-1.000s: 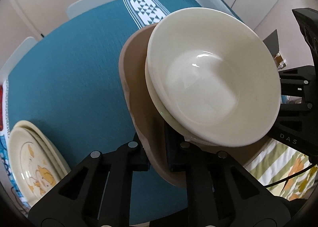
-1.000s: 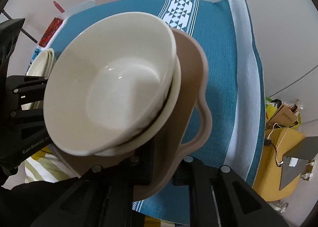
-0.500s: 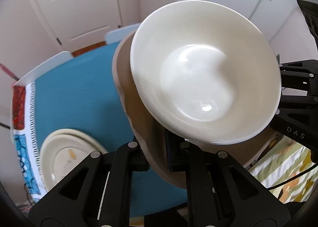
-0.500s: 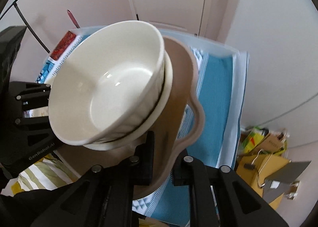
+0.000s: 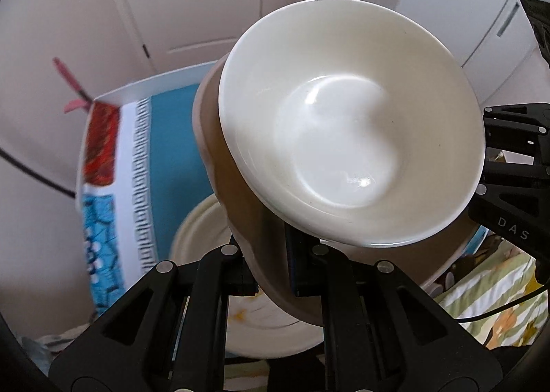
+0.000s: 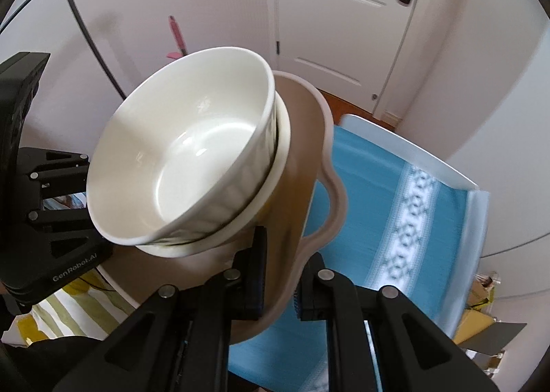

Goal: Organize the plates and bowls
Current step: 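Lift the nested bowl stack with both grippers and lower it onto the plates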

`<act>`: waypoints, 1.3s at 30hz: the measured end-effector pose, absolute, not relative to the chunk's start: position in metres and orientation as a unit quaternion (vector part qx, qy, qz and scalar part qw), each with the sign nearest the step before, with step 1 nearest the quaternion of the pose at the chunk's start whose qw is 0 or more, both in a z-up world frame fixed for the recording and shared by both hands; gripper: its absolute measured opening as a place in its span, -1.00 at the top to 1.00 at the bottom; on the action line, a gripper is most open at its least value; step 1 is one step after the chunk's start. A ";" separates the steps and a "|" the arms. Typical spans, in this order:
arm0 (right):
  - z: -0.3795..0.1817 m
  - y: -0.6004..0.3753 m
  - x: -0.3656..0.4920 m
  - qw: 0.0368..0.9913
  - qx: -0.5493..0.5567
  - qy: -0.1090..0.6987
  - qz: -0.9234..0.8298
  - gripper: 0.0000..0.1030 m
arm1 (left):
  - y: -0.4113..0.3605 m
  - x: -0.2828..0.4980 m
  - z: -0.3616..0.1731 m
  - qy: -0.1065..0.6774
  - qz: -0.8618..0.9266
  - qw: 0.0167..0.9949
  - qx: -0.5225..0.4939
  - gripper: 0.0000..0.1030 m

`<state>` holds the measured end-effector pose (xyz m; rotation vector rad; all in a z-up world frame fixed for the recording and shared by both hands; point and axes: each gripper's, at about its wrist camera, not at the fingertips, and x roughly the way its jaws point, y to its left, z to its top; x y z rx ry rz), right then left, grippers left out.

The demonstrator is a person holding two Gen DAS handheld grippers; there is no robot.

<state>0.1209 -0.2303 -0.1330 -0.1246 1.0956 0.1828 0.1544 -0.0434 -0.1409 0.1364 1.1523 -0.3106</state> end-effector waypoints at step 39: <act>-0.218 -0.149 0.078 0.834 0.059 0.548 0.032 0.77 | 0.009 0.114 -0.219 0.572 -0.165 0.794 0.123 0.83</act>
